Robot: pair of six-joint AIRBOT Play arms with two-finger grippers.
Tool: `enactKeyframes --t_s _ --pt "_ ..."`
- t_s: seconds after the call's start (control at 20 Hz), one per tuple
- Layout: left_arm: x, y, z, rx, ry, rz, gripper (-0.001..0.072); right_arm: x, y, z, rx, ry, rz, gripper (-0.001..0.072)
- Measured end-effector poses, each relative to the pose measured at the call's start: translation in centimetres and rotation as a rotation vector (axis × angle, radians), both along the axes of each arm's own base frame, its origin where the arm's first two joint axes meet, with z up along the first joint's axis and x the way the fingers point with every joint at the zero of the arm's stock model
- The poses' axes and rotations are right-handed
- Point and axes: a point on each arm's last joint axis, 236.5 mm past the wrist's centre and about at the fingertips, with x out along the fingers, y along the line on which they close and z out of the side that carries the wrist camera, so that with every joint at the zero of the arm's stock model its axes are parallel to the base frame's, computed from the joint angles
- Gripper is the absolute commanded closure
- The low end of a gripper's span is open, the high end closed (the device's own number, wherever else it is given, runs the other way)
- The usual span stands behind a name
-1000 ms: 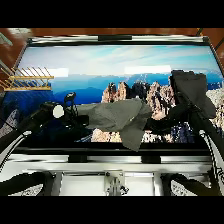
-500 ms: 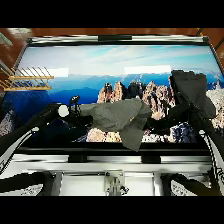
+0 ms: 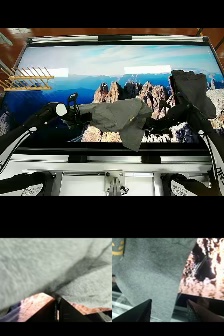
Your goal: Fold the shirts.
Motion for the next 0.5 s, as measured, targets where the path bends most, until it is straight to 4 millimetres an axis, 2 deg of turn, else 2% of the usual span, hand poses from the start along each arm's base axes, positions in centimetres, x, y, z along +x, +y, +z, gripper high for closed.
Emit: enactKeyframes --t_s 0.3,0.35,0.4,0.45,0.5 --pt "1.2 -0.5 3.7 -0.030 -0.098 -0.038 0.0677 -1.2 3.4 -2.1 -0.018 0.020 0.083 0.0168" --pt "1.5 -0.6 4.5 -0.036 -0.118 -0.046 0.0677 -1.4 3.9 -2.3 -0.019 0.024 0.091 0.0189" --pt "1.9 -0.8 5.4 -0.043 -0.143 -0.053 0.0677 -1.4 4.5 -2.5 -0.016 0.025 0.095 0.0420" --pt "2.4 -1.0 6.4 -0.050 -0.170 -0.062 0.0677 -1.4 4.7 -2.8 -0.027 0.017 0.100 0.0588" --pt "3.0 -1.3 7.5 -0.059 -0.201 -0.071 0.0677 -1.3 4.7 -3.1 -0.038 0.009 0.106 0.0603"
